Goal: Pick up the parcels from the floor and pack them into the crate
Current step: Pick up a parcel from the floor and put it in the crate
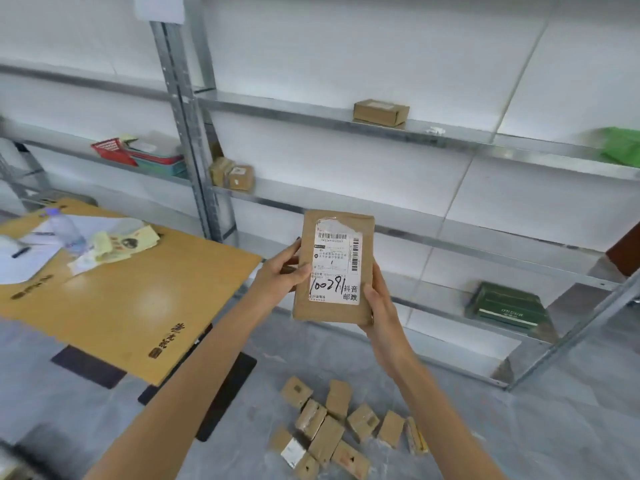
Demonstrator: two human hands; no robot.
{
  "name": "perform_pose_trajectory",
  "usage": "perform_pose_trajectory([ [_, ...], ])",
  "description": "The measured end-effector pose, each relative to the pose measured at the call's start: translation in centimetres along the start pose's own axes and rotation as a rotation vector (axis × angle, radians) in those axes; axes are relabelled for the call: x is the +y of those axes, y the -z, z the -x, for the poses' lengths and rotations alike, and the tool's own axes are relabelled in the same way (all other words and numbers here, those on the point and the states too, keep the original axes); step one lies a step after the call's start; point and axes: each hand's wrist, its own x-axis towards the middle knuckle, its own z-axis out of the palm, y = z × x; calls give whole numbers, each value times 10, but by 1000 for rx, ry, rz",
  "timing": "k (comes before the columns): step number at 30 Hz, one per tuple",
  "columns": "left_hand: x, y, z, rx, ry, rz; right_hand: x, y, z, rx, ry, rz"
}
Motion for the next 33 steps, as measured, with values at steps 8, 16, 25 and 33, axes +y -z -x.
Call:
perform_pose_trajectory([
  [8,-34,130,89,167,49,4,20,-133,41,-171,-57,-134],
  [16,-57,224,174,304,34,-36,33,-239,84,-293,-114,-162],
  [25,-58,274,257,582,68,-16,35,-314,99,-543,-168,-192],
  [33,-60,316,333,713,99,26,41,-380,130,-713,-225,-198],
])
